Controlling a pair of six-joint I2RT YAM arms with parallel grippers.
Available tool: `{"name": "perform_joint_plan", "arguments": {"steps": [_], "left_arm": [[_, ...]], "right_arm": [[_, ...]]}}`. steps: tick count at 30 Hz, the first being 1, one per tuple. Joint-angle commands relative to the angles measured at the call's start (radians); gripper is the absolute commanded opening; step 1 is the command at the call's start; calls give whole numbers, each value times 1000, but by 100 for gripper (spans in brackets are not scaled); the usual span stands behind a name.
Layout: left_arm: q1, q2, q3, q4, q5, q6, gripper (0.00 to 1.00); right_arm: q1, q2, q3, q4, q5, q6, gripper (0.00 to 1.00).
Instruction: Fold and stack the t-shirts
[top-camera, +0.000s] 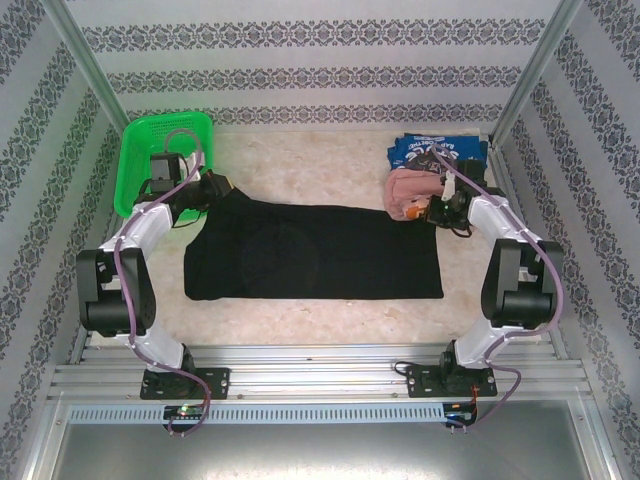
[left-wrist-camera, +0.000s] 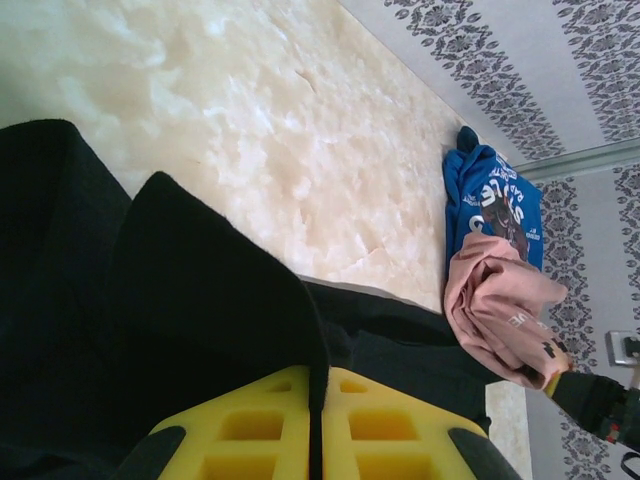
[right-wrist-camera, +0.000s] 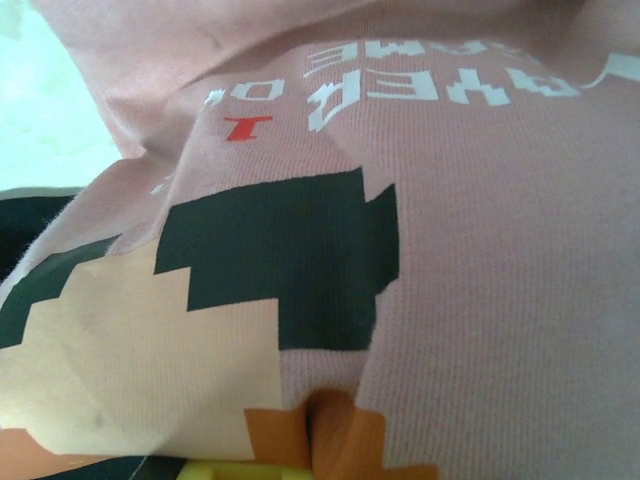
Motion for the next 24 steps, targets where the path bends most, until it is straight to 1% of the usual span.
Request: {"name": "perform_joint_plan", "arguments": {"steps": [1,5,9,10,14,15,19,21,24], "left_arm": [[-5,-8,-1,35,23,2,9],[-4,-22,-42,34,17,4,10],[-5,-8,-50,42,21,-2,10],[-4,-3,-50,44,21,-2,9],[-5,5,-47,47,34,0,10],[-4,4,-52,49,38,2,10],[-5,-7,-82,47,43,12,10],[-5,-9,-93,50,46,11,10],[-5,-10,-110,73,52,1,11]], "right_arm": [[10,2,9,19,-2,20,0],[8,-22,-39,24,20,23,0],[2,-8,-38,17,25,23,0],[2,-1,-33,15,23,25,2],[2,12,-10,-32,2,36,31],[2,4,-7,-46,-7,34,36],[1,-41,-8,-146,-12,41,49],[1,-67,-11,-194,-18,70,54],[-1,-138,-38,-202,-50,134,62]]}}
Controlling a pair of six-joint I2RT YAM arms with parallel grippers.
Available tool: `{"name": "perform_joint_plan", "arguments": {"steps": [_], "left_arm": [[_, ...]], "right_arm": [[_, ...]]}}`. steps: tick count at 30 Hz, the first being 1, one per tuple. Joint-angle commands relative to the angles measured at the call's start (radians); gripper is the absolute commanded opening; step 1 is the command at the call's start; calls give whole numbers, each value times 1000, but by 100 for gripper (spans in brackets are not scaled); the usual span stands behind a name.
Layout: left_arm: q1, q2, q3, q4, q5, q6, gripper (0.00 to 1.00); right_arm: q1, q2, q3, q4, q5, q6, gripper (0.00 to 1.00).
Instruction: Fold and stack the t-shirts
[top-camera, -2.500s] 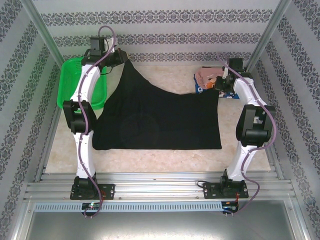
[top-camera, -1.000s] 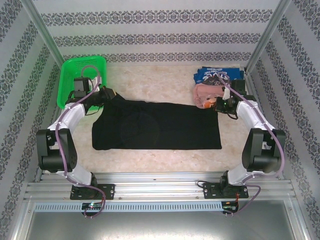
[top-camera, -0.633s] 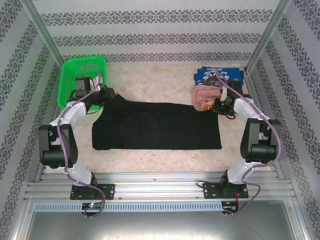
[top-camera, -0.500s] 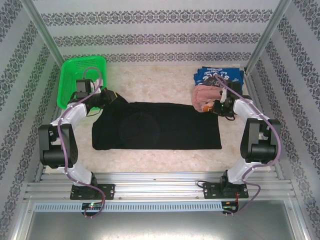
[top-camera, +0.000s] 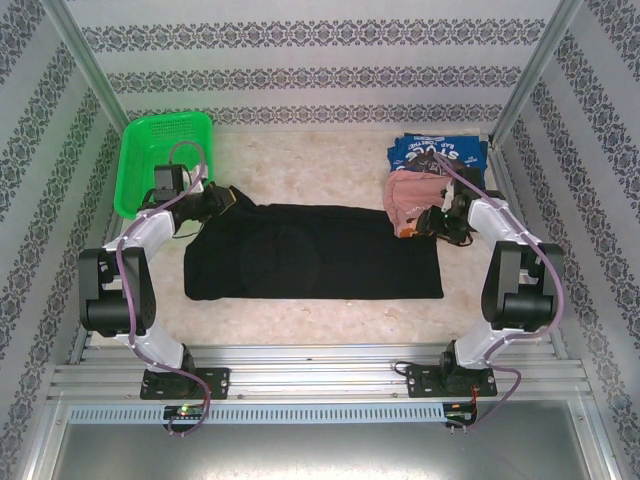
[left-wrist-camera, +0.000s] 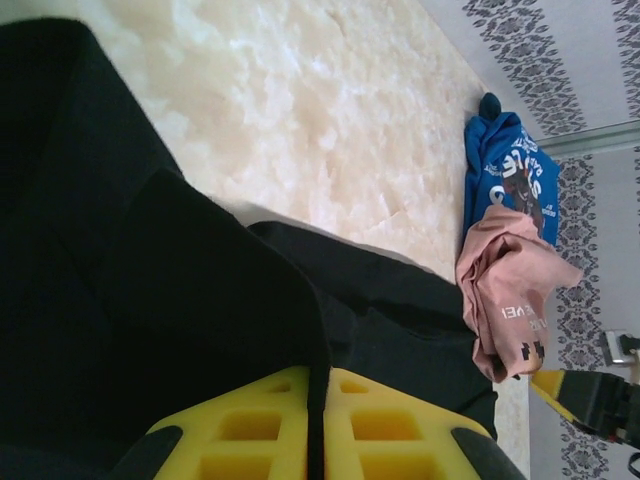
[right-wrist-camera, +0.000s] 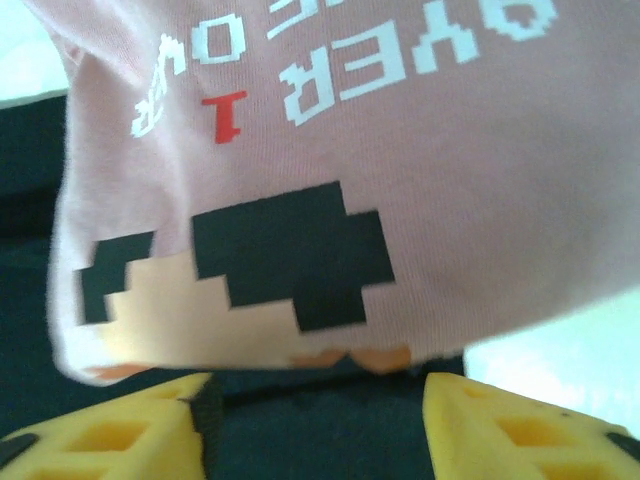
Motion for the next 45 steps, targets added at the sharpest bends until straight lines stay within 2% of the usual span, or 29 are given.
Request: {"name": "perform_joint_plan", "arguments": {"steps": [1,4,6,9,12,17,27,31,33,36,37,38,42,45], "left_arm": [[-5,-10,-16,53,30,-1,11],[-5,-9,-18,60,38,-2,11],[-5,-9,-18,64,41,-4,11],[-5,-14,-14,65,46,-1,11],[-5,-18,-6,59,62,1,11],[-5,-28,7,19,62,19,11],[-5,-53,5,-39,35,38,11],[-5,-57,-3,-39,28,36,11],[-4,-58,-8,-30,22,30,11],[-5,-59,-9,-25,18,26,11],[-5,-60,-9,-26,18,25,11],[-4,-60,-9,-28,14,25,11],[-4,-57,-12,-16,9,22,11],[-4,-52,-8,-10,10,21,11]], "right_arm": [[-3,-114,-8,-56,-48,75,66],[-21,-140,35,-68,-47,105,72],[-45,-121,91,-97,21,115,77],[-107,-48,164,-109,115,118,83],[-175,68,229,-81,112,94,86],[-204,330,426,-145,129,-2,87],[-207,566,618,-154,83,-62,85],[-189,621,667,-183,16,-77,78],[-173,637,670,-195,14,-85,72],[-165,636,664,-204,37,-89,68],[-164,631,661,-207,48,-95,50],[-164,626,657,-204,38,-99,39],[-143,623,640,-201,25,-102,19],[-129,619,657,-212,17,-103,9]]}}
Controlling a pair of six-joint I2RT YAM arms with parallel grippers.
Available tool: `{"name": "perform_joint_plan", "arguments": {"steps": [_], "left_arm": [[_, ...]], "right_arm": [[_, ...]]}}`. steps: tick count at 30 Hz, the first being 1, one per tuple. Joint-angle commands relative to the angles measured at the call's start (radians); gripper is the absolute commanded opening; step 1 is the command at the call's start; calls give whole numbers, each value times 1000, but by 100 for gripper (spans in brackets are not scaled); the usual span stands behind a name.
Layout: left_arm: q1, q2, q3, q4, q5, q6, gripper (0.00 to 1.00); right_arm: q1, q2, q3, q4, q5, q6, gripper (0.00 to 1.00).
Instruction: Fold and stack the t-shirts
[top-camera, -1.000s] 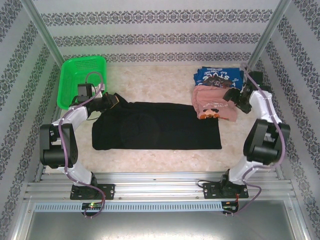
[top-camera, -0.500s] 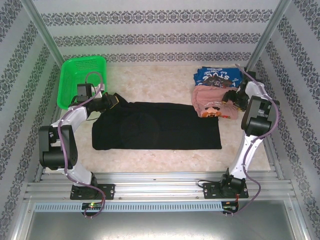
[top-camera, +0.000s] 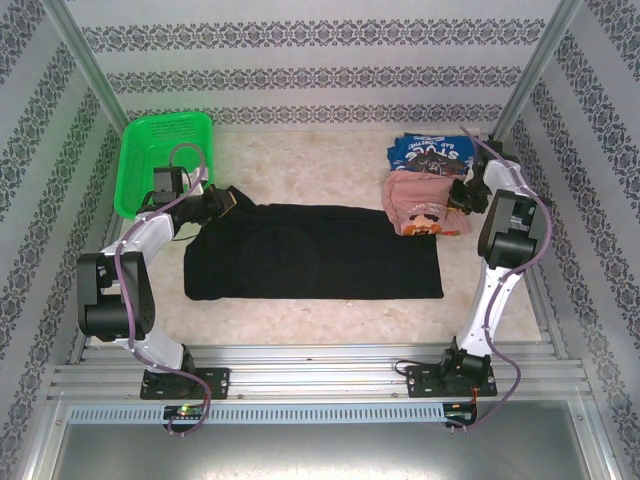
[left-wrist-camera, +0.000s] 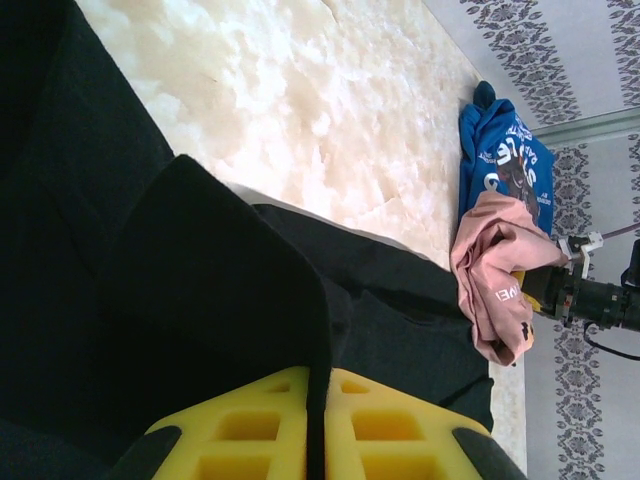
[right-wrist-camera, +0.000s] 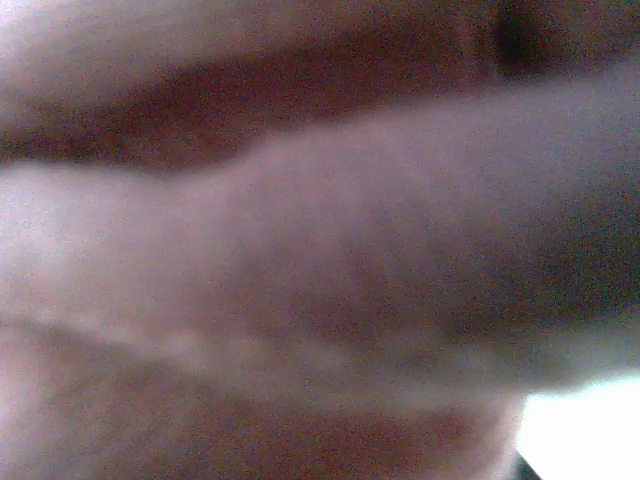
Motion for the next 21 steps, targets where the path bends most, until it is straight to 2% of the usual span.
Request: {"name": "perform_joint_plan", "arguments": {"steps": [1,4,9,13,21], "left_arm": [[-3,-19,10,6,-3,10,11],[-4,-16,14,12,-1,10,11],[-2,-8,15,18,0,12,11],[0,3,26,18,6,15,11],[5,24,50,5,13,30,11]], "right_arm": [[43,1,3,-36,-23,-15,7],[85,-49,13,-9,-13,-31,3],[196,-51,191,-76,-8,-79,0],[255,10,376,-145,34,-76,0],[254,230,800,-248,92,32,0]]}}
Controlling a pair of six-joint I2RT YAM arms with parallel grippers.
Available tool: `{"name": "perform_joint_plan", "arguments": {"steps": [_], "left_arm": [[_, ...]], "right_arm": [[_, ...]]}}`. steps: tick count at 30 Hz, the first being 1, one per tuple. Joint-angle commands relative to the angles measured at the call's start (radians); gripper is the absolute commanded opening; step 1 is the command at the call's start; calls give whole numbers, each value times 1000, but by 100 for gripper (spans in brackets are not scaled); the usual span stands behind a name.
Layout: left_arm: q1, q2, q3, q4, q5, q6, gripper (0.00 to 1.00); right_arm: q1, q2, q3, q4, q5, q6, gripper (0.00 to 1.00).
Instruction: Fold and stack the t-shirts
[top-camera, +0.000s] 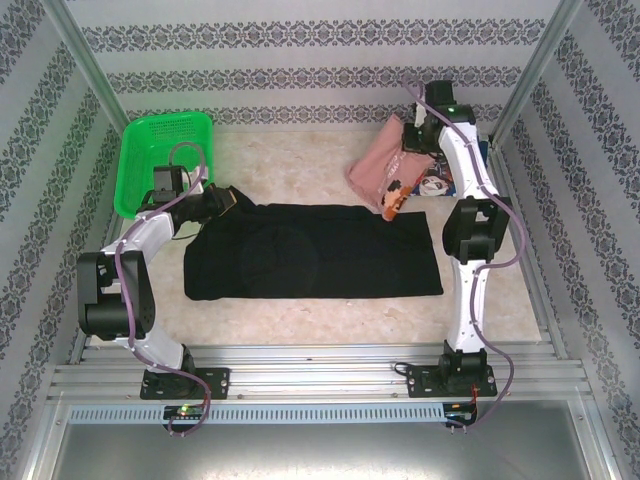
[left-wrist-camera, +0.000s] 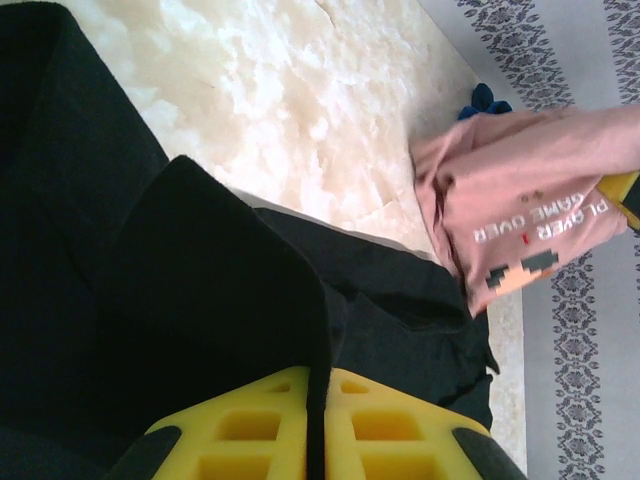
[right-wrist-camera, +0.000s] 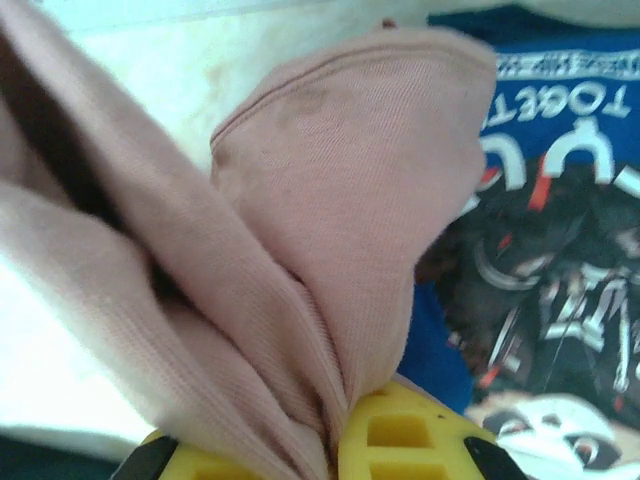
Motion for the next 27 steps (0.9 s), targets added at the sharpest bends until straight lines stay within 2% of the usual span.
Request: {"name": "perform_joint_plan", "arguments": {"steps": [1,7,16,22,27], "left_arm": [[6,14,37,1,14,30,11],[10,17,46,-10,13,36,11],[12,32,58,-18,15,37,10],[12,42,82,-37,14,41,10],[12,38,85,-61,9,54,10]], "right_arm": [[-32,102,142,-81,58,69,0],[-90,113,196,-53,50,111,0],[-193,69,140,-62,47,28,0],[-270,29,34,14,27,63,0],[-314,48,23,36,14,90,0]]}}
